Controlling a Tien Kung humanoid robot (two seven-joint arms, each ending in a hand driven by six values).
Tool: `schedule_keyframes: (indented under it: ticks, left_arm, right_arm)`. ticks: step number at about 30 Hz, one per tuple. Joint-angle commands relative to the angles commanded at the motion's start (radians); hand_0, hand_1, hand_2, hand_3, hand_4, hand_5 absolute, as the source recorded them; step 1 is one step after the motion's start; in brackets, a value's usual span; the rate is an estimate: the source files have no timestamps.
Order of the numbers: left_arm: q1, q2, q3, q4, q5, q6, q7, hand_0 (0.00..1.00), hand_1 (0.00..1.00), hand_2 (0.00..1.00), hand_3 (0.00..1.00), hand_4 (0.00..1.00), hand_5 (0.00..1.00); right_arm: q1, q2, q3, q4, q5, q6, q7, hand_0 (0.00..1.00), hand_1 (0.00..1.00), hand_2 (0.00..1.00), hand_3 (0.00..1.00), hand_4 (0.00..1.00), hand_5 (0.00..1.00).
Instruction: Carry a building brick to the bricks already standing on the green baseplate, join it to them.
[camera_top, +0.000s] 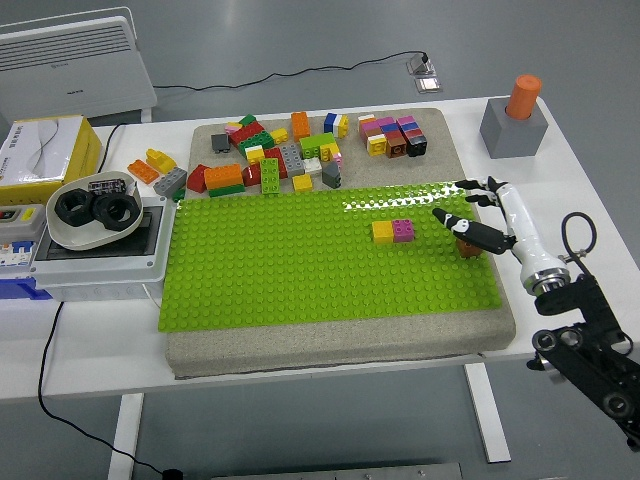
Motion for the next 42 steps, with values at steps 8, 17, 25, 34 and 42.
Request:
schedule_keyframes:
  ticks: [8,17,25,34,42]
  left_arm:
    - [-0.005,-0.014,0.006,0.000,0.016,-0.008,-0.002,0.707,0.593,0.547,0.540,0.629,0.544]
    - [-0.004,-0.031,0.041,0.000,-0.042,-0.001,-0.021,0.708,0.600,0.624,0.540,0.627,0.540]
    - [-0.025,-0.034,0.070,0.000,-0.099,0.016,-0.055,0.708,0.598,0.606,0.540,0.625,0.537]
    - [-0.046,-0.040,0.126,0.000,-0.158,0.026,-0.094,0.706,0.601,0.606,0.541,0.620,0.538]
    - [-0.058,-0.037,0.147,0.000,-0.180,0.028,-0.109,0.706,0.601,0.606,0.543,0.618,0.533]
  right_arm:
    - [-0.032,0.003,0.048,0.009,0.282,-0.004,0.190,0.570,0.448,0.605,0.572,0.773,0.418]
    - [-0.035,-0.003,0.060,-0.025,0.506,-0.001,0.238,0.566,0.445,0.596,0.564,0.771,0.417]
    - [-0.010,-0.006,0.059,-0.032,0.569,0.000,0.238,0.565,0.444,0.592,0.562,0.779,0.418]
    - [0.002,-0.008,0.043,-0.032,0.576,-0.003,0.236,0.564,0.441,0.599,0.568,0.738,0.405]
    - [0.004,-0.016,0.013,-0.038,0.590,-0.006,0.233,0.565,0.441,0.596,0.568,0.734,0.408]
